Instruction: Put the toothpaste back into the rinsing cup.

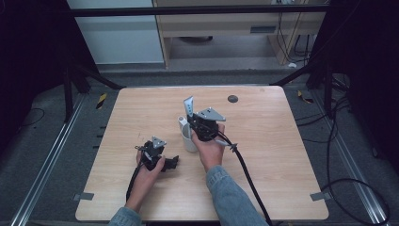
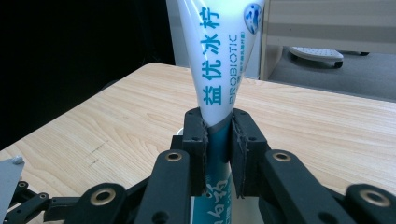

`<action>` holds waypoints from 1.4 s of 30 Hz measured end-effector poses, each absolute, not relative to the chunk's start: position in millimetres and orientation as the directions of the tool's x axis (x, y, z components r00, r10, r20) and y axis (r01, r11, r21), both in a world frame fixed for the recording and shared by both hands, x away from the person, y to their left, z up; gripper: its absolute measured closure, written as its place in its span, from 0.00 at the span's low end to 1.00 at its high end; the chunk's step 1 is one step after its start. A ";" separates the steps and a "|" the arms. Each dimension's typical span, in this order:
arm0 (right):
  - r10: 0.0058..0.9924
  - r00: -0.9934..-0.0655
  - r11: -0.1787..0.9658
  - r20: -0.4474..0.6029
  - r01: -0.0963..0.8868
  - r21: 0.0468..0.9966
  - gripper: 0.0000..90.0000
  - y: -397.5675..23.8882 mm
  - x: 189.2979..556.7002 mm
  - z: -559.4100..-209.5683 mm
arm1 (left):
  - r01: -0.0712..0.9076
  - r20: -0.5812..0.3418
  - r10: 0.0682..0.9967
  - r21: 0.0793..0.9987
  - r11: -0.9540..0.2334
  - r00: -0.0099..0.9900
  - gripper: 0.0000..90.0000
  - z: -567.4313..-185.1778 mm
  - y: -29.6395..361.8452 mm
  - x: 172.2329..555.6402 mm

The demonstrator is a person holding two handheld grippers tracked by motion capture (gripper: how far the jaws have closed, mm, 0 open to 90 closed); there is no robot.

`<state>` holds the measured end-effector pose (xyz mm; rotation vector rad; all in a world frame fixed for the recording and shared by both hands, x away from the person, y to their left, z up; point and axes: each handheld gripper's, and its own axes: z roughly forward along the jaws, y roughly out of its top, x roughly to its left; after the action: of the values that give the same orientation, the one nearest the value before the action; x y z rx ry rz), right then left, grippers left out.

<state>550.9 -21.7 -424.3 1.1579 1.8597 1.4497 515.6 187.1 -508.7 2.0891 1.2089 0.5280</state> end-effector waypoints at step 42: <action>0.851 -0.518 0.118 0.080 0.339 0.933 0.86 -27.0 541.9 -431.0 | 0.605 0.018 0.870 0.712 -0.357 0.492 0.00 -508.7 187.1 515.8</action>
<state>541.9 -27.0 -431.0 1.1495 1.9186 1.3953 515.8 187.1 -508.7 2.0898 1.2084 0.5269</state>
